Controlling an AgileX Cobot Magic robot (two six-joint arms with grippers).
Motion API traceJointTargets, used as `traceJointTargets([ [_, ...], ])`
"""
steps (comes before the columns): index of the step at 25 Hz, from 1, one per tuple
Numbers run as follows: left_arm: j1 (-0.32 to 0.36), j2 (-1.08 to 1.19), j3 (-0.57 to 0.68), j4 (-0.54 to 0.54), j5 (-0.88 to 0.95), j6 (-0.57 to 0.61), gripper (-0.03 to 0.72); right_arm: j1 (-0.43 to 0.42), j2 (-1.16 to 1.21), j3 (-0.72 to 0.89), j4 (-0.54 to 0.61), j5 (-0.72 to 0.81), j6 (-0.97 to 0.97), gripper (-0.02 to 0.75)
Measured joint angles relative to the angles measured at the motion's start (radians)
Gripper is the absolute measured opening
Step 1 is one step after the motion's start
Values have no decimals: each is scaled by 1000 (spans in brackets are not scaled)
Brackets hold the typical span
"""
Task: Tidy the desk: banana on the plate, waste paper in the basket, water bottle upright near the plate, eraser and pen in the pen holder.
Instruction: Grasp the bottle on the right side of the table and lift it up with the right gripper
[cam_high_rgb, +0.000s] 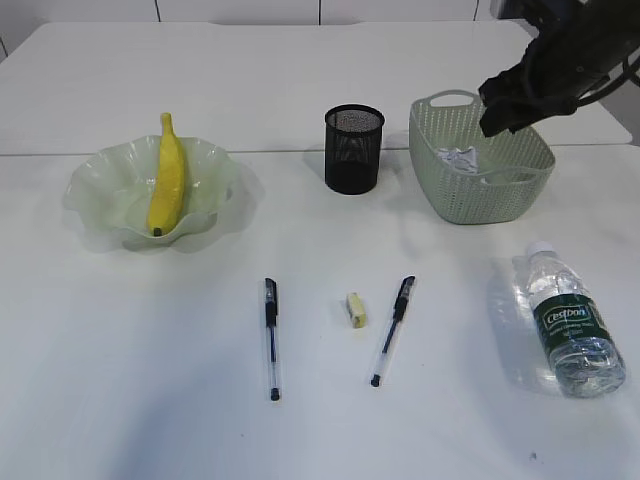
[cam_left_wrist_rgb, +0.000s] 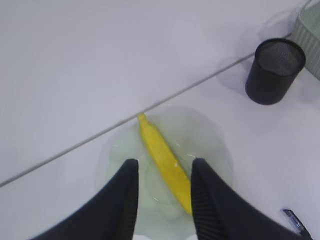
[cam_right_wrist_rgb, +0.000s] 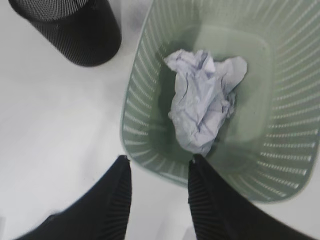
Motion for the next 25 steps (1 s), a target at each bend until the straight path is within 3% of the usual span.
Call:
traceJointTargets([
  [15,0,-448,18,150,29,-145,237,-4,-1,0,-8,179,147,295],
  [19,0,-597,142,175,-1,-174,219,-4,-1,0,-6,202,154,295],
  [25,0,-879,495,179,-126,-222,216,-4,-1,0,51,214,156,295],
])
